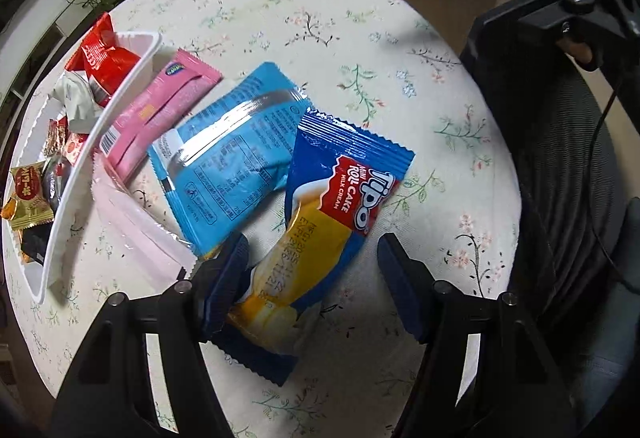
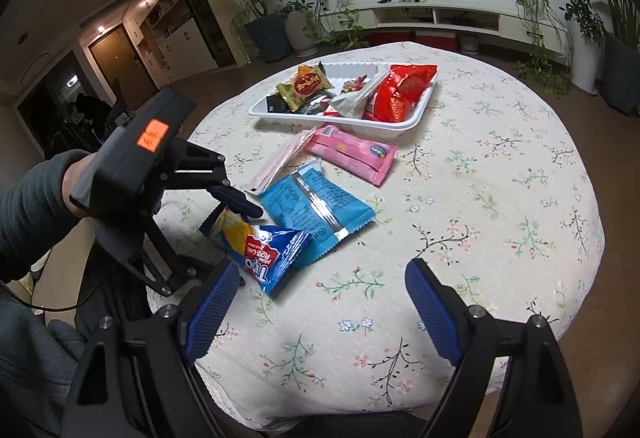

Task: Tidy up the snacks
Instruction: 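Withdraw both grippers and move the left gripper to the blue Tipo cake, then grasp and lift the Tipo cake with the left gripper while the right gripper grasps the blue packet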

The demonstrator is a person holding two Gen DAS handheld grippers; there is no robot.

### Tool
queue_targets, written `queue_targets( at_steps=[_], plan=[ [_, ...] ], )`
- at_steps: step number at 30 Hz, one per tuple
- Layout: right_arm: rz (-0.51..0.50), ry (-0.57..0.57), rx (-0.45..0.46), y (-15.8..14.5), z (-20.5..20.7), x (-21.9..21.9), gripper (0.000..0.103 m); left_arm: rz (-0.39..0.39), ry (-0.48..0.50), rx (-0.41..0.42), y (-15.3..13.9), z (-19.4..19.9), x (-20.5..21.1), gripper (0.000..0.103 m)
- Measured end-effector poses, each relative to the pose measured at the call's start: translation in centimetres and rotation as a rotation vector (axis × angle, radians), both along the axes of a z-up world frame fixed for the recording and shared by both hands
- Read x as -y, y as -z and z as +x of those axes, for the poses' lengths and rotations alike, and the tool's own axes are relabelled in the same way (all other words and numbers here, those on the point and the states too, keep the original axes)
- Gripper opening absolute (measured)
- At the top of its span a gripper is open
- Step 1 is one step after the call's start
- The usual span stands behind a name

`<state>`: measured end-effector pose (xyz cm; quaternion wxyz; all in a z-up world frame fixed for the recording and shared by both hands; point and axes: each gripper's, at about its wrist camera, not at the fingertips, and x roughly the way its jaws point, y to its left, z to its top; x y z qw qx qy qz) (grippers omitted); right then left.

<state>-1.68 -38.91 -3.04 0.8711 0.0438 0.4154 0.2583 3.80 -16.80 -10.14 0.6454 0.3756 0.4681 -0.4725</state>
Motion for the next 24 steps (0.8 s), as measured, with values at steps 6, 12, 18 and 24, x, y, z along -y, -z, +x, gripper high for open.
queue_targets(
  at_steps=[6, 12, 18, 24],
  plan=[
    [-0.009, -0.011, -0.001, -0.1, 0.2, -0.3, 0.087, -0.001, -0.003, -0.046, 0.3, 0.3, -0.1, 0.047],
    [-0.041, -0.036, -0.006, -0.4, 0.9, -1.2, 0.085, -0.042, -0.071, -0.035, 0.2, 0.2, -0.7, 0.025],
    [-0.110, -0.074, -0.012, -0.5, 2.1, -2.9, 0.083, -0.123, -0.200, -0.076, -0.3, 0.6, -2.9, 0.024],
    [-0.201, -0.147, -0.052, 0.5, 4.4, -5.2, 0.076, -0.243, -0.345, -0.139, -1.1, 0.0, -6.9, 0.024]
  ],
)
